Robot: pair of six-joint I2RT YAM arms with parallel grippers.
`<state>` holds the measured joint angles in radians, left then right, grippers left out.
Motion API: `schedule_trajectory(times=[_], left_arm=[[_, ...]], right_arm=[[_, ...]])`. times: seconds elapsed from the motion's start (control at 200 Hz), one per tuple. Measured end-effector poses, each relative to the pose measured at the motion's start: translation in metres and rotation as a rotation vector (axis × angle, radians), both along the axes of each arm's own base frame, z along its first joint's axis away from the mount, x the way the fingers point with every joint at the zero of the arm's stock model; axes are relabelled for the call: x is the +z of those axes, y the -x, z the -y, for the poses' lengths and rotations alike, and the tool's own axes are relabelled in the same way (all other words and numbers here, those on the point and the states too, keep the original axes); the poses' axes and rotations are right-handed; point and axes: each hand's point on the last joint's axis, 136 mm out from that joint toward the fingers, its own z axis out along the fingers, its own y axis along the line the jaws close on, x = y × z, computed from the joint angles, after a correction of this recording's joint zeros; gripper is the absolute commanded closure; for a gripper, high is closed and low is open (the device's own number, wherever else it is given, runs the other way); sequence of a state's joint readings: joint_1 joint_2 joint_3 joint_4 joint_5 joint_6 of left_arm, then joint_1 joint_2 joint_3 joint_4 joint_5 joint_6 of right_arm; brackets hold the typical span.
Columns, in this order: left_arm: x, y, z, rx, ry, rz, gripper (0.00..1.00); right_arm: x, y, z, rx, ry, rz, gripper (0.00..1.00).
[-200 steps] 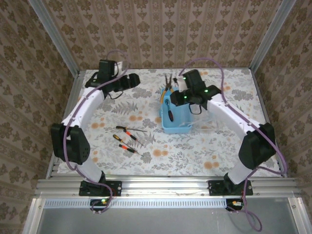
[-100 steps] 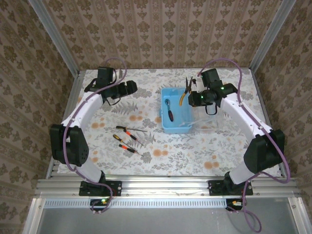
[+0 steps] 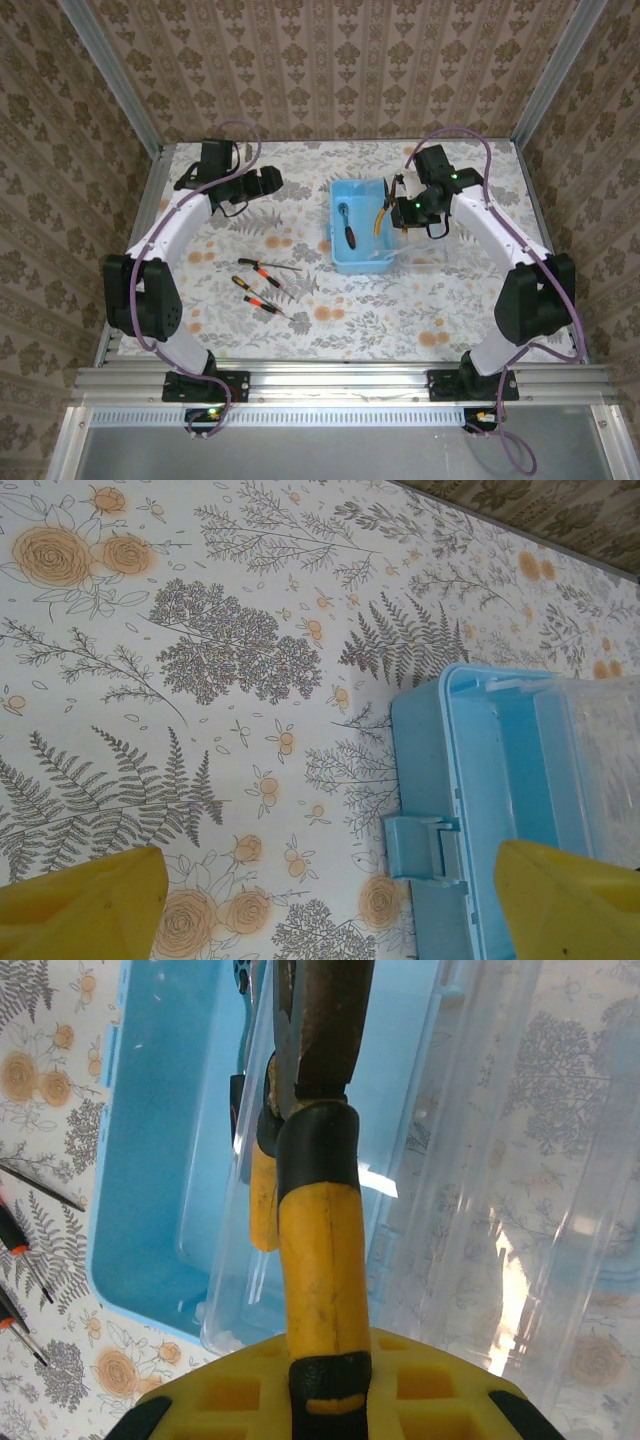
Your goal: Pack the tool kit
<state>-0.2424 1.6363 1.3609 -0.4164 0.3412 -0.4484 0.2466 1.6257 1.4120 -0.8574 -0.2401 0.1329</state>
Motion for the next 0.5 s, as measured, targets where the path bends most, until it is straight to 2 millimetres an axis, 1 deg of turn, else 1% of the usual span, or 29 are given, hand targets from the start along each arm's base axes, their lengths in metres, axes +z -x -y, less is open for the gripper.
schedule_trajectory(times=[0.145, 0.28, 0.5], left_arm=[[0.0, 0.0, 0.0, -0.001, 0.002, 0.002, 0.13], [0.0, 0.0, 0.0, -0.002, 0.002, 0.001, 0.13], [0.0, 0.0, 0.0, -0.002, 0.002, 0.001, 0.12]], right_arm=[[-0.009, -0.005, -0.007, 0.014, 0.004, -0.019, 1.0], [-0.013, -0.01, -0.012, 0.019, 0.003, -0.018, 1.0], [-0.019, -0.015, -0.016, 0.017, 0.001, -0.025, 0.88]])
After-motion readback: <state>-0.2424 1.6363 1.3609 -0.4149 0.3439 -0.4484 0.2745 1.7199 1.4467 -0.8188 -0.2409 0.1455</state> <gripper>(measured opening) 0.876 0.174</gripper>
